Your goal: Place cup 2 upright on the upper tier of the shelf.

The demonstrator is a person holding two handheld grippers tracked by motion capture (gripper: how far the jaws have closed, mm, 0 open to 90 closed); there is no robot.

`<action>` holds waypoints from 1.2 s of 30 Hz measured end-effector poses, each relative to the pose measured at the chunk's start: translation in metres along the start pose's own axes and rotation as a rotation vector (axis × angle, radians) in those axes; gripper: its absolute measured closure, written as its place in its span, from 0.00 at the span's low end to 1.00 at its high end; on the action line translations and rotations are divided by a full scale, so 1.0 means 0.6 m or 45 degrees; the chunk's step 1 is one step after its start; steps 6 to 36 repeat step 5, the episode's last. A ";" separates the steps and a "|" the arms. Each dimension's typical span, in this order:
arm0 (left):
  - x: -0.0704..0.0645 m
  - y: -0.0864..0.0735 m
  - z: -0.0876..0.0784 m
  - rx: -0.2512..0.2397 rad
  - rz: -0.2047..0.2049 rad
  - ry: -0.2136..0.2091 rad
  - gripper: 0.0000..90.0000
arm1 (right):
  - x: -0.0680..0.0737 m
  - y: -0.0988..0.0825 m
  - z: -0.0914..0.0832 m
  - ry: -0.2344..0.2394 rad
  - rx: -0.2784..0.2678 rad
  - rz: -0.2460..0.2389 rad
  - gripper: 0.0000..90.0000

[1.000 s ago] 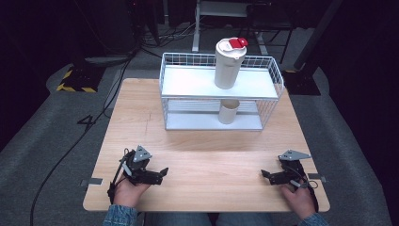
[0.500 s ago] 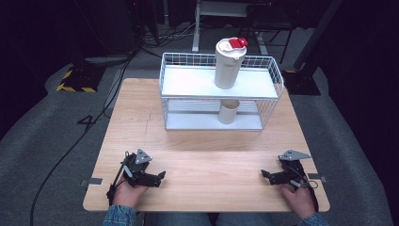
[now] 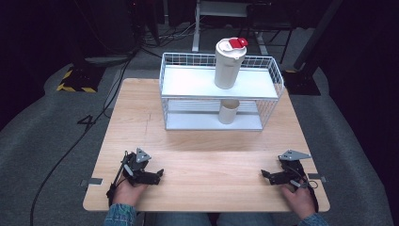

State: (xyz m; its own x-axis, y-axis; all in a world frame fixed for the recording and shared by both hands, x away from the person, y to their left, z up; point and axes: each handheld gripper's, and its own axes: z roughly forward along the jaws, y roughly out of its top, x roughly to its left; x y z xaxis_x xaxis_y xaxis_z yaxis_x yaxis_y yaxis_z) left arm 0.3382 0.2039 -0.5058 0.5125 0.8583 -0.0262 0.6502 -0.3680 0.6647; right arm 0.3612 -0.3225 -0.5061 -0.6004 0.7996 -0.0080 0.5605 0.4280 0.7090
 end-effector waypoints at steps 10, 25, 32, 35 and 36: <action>0.003 0.002 0.002 0.000 -0.014 0.006 0.00 | 0.000 0.000 0.000 -0.001 -0.001 0.003 0.00; 0.003 0.002 0.002 0.000 -0.014 0.006 0.00 | 0.000 0.000 0.000 -0.001 -0.001 0.003 0.00; 0.003 0.002 0.002 0.000 -0.014 0.006 0.00 | 0.000 0.000 0.000 -0.001 -0.001 0.003 0.00; 0.003 0.002 0.002 0.000 -0.014 0.006 0.00 | 0.000 0.000 0.000 -0.001 -0.001 0.003 0.00; 0.003 0.002 0.002 0.000 -0.014 0.006 0.00 | 0.000 0.000 0.000 -0.001 -0.001 0.003 0.00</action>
